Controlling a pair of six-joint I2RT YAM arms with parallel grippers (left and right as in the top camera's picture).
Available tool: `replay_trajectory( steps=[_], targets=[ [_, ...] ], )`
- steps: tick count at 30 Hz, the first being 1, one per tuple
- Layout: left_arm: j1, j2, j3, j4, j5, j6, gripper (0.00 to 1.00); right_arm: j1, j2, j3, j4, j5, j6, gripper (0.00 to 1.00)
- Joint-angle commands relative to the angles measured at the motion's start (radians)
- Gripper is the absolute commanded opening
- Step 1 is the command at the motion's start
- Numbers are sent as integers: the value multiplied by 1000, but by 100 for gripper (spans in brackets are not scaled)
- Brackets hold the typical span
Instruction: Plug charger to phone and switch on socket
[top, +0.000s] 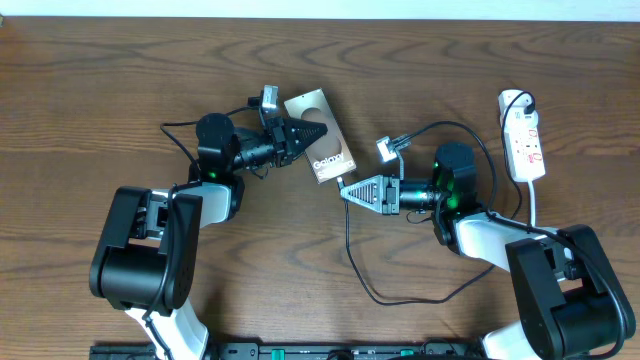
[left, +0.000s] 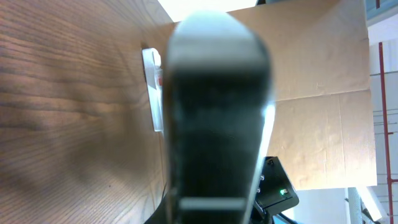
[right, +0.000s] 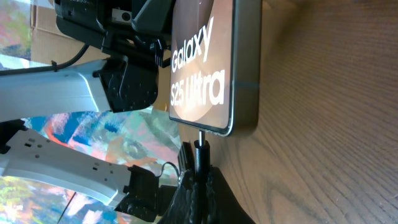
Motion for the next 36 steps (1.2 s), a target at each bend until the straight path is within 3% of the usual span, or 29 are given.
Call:
replay_trajectory(
  steps=[1, 36],
  targets=[
    [-3, -14, 19, 12, 9, -1, 7, -9, 7, 14, 6, -16, -7, 1],
    [-3, -14, 19, 12, 9, -1, 7, 11, 7, 14, 51, 26, 24, 1]
  ],
)
